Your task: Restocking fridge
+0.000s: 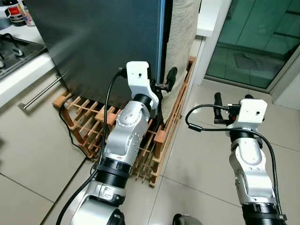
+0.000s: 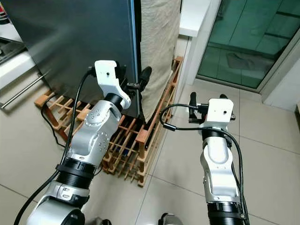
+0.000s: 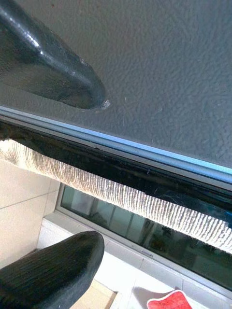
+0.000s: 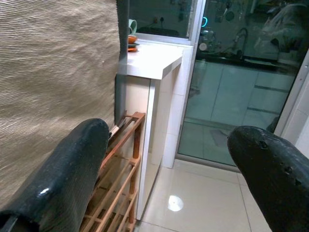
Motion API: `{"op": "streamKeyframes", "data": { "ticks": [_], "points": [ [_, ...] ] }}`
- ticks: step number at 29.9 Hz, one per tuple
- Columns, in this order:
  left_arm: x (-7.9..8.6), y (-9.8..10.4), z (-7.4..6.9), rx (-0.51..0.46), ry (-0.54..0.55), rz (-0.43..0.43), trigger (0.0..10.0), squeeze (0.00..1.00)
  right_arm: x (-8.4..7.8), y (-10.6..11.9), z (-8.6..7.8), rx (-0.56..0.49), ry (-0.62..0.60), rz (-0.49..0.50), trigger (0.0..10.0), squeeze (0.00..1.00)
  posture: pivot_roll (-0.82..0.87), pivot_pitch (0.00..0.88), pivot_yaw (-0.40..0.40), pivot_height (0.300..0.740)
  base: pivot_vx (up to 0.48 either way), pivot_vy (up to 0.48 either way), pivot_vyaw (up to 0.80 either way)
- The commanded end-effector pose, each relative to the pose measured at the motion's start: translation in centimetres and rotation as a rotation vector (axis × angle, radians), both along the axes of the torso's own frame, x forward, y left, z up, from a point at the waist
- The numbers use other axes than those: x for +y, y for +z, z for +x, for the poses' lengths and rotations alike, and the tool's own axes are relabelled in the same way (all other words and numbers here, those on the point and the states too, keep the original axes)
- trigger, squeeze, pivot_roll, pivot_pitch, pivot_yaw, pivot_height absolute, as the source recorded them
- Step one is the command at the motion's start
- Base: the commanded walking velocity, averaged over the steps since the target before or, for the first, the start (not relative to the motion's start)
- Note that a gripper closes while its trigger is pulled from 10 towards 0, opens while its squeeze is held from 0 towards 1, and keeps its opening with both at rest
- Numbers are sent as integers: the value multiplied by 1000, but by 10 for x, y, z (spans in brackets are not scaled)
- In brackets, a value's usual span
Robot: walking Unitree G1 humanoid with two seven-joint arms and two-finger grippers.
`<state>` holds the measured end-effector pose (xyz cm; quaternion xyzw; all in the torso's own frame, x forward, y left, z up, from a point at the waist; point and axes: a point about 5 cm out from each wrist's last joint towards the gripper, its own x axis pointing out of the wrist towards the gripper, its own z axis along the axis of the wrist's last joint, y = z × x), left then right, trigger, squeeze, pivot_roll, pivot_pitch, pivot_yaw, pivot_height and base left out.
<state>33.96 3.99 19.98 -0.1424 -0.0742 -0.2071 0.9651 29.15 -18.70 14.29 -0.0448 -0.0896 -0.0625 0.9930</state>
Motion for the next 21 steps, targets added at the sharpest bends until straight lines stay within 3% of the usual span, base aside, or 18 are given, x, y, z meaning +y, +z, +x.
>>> {"op": "streamKeyframes", "data": {
  "ticks": [1, 6, 21],
  "points": [
    [-20, 12, -3, -12, -65, -45, 10000, 0, -1, 0, 0, -2, 0, -6, 10000, 0, -165, 75, 10, 740, 0, 0, 0],
    [-14, 5, -2, 5, -57, -30, 10000, 0, -2, 0, 1, -2, -2, -6, 10000, 0, -163, 75, 9, 740, 0, 0, 0],
    [2, 8, -10, -32, -70, -40, 10000, 0, -4, 1, 3, -6, -7, 8, 10000, 0, -152, 63, 8, 740, 0, 0, 0]
  ]
}}
